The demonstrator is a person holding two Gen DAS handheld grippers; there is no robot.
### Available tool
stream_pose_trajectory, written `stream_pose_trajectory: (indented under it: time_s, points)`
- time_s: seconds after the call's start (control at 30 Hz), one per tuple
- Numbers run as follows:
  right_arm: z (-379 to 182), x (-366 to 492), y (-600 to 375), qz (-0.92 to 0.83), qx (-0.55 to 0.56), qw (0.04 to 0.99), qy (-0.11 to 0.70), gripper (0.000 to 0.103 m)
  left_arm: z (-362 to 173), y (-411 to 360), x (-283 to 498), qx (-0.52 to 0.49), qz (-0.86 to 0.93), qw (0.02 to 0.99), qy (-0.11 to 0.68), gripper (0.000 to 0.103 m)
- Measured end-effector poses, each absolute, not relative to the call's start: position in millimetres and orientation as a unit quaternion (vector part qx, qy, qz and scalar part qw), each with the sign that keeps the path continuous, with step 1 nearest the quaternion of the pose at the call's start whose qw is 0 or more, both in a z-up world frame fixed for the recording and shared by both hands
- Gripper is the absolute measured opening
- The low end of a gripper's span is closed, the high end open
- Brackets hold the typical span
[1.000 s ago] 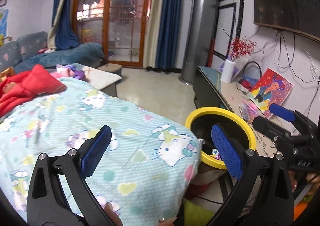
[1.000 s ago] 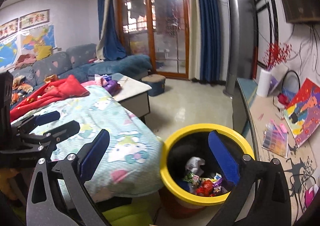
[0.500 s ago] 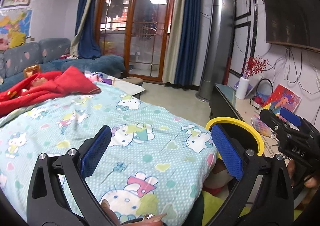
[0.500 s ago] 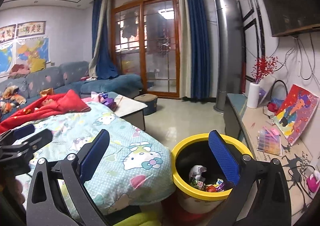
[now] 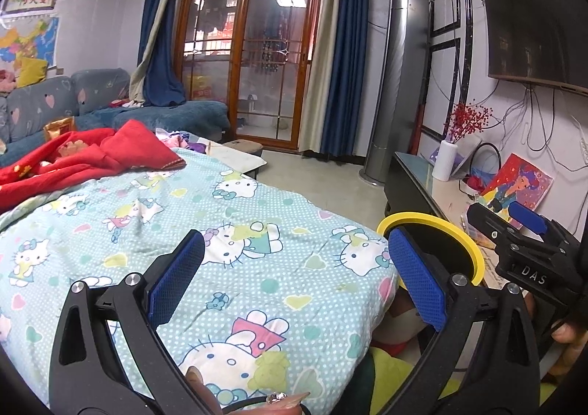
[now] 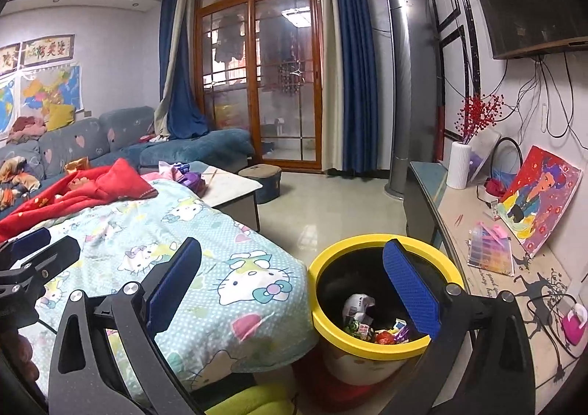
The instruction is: Collect trash
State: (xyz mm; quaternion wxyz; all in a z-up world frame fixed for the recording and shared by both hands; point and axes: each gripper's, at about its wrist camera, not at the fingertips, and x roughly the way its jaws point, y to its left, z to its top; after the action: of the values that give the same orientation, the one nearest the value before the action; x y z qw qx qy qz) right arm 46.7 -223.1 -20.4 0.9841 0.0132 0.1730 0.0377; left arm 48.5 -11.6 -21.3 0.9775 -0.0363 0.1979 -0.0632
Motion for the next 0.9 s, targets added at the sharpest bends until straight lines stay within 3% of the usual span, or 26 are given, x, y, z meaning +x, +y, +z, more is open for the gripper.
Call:
stream_pose_trajectory:
  time_s: [0.9]
  points:
    - [-23.0, 45.4, -221.3, 0.041, 0.013, 0.985, 0.170, 0.096, -21.3, -12.9, 48.7, -0.035, -0.065, 0.977, 0.198, 0.092]
